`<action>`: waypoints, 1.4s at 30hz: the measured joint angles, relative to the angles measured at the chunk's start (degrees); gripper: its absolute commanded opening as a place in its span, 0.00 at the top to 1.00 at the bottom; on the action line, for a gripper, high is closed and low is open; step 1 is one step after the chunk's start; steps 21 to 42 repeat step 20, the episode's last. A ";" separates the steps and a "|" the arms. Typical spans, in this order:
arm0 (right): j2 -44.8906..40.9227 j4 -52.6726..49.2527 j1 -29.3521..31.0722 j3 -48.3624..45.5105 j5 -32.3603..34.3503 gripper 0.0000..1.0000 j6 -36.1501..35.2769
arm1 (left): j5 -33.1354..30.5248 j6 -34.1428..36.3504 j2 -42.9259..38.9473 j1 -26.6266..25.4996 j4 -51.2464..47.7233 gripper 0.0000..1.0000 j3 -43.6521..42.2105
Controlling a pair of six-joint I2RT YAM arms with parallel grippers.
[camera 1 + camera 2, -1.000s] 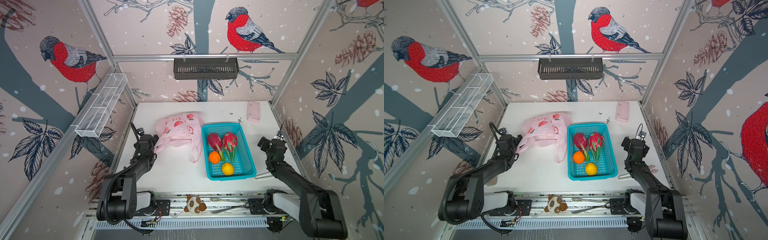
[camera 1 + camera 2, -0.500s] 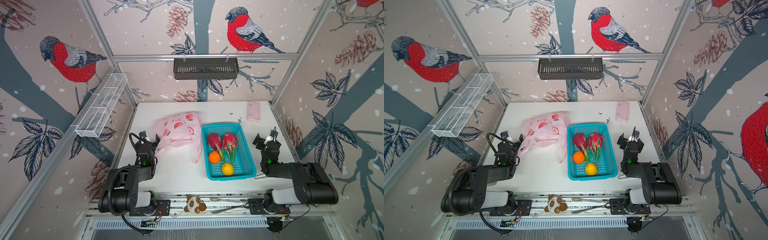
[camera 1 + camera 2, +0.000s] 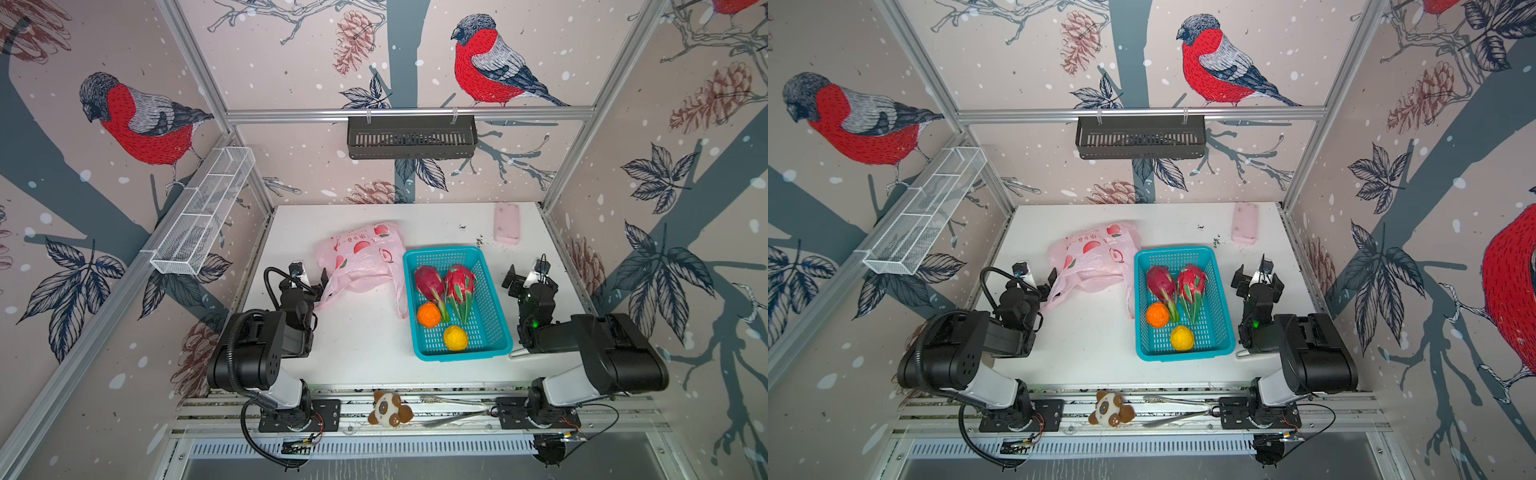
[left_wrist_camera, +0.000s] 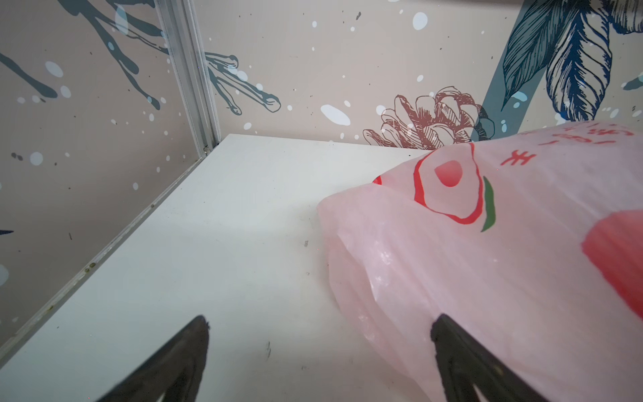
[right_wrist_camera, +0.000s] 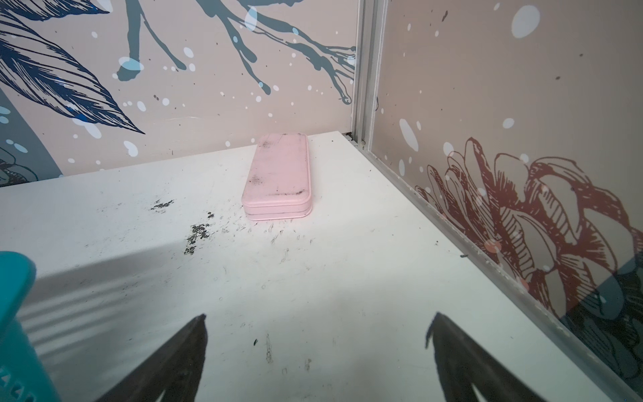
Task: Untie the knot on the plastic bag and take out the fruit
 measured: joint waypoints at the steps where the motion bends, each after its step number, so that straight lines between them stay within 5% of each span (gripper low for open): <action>1: 0.00 0.00 0.00 0.00 0.00 0.01 0.00 | -0.07 0.07 0.02 -0.15 0.00 0.01 0.11; 42: 0.55 0.07 -1.07 0.74 -0.68 0.01 0.04 | -0.42 1.07 0.04 -0.55 0.00 0.01 0.15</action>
